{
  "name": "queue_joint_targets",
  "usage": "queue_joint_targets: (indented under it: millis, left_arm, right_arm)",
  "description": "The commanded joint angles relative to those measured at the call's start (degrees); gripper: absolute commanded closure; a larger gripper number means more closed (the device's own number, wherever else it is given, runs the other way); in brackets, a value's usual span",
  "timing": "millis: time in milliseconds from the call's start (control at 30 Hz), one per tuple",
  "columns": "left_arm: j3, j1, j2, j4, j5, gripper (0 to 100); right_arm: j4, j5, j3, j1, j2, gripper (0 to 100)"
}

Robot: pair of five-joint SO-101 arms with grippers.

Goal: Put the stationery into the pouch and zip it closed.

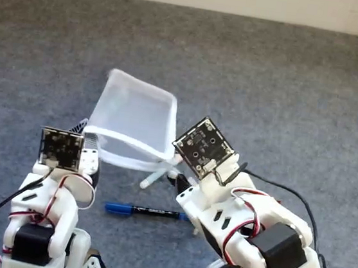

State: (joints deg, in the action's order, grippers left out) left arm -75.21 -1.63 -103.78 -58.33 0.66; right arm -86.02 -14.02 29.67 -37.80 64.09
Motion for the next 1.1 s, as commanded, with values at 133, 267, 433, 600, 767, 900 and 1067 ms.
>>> queue_joint_targets:
  millis: [133,267,433,600,767,900,1067]
  left_arm:
    - [7.96,-4.18,-0.66,0.26,1.85,99]
    - [8.84,-8.92,-0.66,0.00,3.87,99]
    - [8.84,-10.59,-0.66,-1.41,5.54,99]
    - [10.95,-10.86,-0.66,-3.60,5.54,99]
    - [13.67,-10.95,-0.57,-6.33,6.68,99]
    - [13.67,-10.95,-0.57,-6.24,7.47,99]
    - [13.58,-10.95,-0.57,-6.24,7.38,99]
  right_arm:
    - [1.36,0.79,-3.21,3.03,-0.57,77.6]
    - [6.46,4.04,-0.75,8.04,-0.66,77.7]
    - [9.10,5.89,1.80,8.40,-5.49,77.8]
    - [9.71,14.07,1.36,10.15,-16.13,77.8]
    - [12.97,24.44,-3.03,14.37,-25.71,77.8]
    - [12.97,28.92,-6.29,14.99,-32.40,77.8]
    - [19.82,29.36,-7.43,15.08,-40.75,77.8]
